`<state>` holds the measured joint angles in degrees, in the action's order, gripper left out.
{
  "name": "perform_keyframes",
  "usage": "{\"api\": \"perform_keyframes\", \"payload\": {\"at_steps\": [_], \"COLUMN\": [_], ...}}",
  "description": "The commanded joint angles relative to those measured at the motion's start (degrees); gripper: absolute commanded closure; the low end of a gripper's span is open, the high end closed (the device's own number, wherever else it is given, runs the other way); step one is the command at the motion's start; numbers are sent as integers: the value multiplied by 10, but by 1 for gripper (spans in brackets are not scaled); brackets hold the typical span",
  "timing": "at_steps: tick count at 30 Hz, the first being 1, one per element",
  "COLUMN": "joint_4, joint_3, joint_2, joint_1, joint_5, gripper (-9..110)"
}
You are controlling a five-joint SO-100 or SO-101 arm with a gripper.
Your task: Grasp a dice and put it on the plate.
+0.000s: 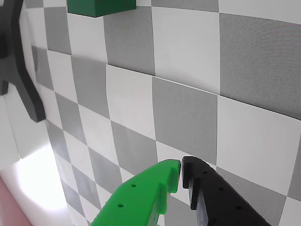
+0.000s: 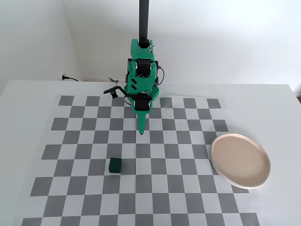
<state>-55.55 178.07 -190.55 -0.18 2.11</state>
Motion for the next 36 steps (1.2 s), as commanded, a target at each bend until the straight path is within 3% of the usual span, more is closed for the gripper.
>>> {"api": "perform_keyframes", "payload": {"at_steps": [1,19,24,28,36], "joint_4": [4,8,24,29,41], "joint_3": [-12,-11,-8,-8,-8], "joint_2": [-5,-5,-5,-5,-5], "joint_1": [-18,-38,-35,-30,4], "joint_5": [-6,-34,-112,-302,-470], "gripper": [106,106,106,106,106]}}
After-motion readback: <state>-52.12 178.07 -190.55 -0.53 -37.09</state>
